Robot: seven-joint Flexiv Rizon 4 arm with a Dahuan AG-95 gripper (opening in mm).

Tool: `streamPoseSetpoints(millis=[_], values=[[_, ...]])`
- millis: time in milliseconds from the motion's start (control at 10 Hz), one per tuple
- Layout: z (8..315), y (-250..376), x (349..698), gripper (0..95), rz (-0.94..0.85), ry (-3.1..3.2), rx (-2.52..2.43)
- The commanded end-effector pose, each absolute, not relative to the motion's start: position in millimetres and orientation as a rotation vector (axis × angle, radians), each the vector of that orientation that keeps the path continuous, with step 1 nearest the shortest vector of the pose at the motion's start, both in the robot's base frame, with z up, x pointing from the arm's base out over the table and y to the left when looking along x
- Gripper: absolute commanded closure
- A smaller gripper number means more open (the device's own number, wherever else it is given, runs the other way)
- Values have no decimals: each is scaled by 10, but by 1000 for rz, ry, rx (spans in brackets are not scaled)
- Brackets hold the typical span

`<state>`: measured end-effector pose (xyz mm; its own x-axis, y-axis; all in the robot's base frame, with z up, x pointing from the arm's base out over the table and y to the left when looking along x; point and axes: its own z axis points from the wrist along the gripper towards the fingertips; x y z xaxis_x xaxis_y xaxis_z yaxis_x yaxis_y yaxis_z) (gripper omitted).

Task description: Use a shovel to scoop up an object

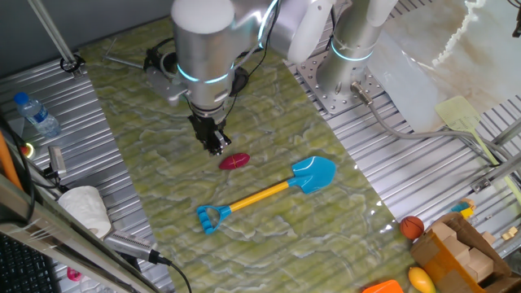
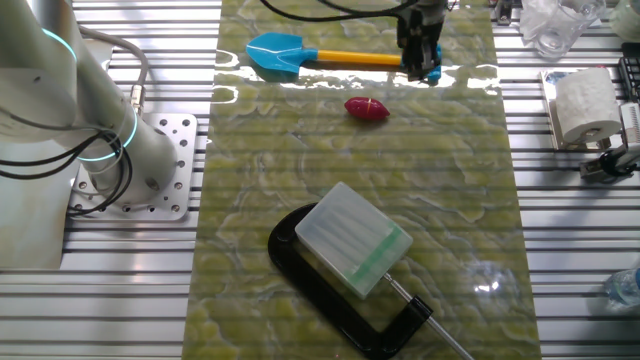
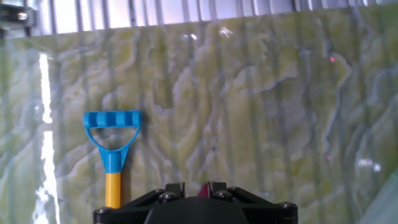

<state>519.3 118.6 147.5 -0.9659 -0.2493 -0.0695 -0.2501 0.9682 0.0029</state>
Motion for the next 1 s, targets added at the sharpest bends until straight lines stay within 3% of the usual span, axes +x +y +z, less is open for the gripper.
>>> streamPoseSetpoints(millis=[100,1000], values=[[1473,1182,5187,760,5,3057,-382],[1473,1182,5187,760,30,3081,-66]])
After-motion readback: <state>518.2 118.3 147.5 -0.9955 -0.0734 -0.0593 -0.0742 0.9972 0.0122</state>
